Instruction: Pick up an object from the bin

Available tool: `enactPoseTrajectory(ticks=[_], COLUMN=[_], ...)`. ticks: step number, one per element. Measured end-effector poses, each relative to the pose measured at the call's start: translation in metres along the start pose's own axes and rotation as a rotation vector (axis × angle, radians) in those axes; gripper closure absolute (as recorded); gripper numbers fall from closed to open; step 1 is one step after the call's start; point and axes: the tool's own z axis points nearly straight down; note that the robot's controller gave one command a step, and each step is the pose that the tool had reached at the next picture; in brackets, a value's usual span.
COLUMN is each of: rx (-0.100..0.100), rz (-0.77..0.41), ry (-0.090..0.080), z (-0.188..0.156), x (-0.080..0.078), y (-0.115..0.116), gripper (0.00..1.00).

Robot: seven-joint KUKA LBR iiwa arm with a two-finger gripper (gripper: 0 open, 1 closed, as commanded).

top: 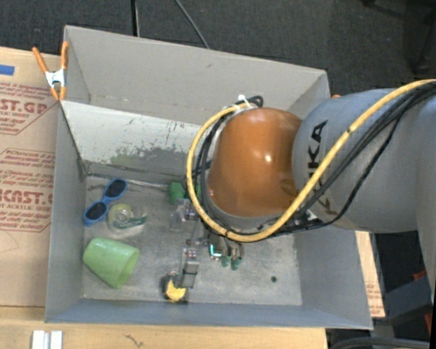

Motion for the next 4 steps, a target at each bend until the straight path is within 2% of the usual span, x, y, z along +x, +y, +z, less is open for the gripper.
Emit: enactPoseTrajectory(ticks=[1,2,3,4], rx=[-0.003,-0.003,-0.002,-0.003], rz=[-0.108,-0.100,0.072,0.191], ry=[-0.011,-0.010,-0.008,-0.004], z=[0.123,0.089,0.090,0.118], x=[-0.002,0.000,-0.014,-0.009], y=[0.074,0.098,0.118,0.113], gripper=[0.00,0.00,0.00,0.00])
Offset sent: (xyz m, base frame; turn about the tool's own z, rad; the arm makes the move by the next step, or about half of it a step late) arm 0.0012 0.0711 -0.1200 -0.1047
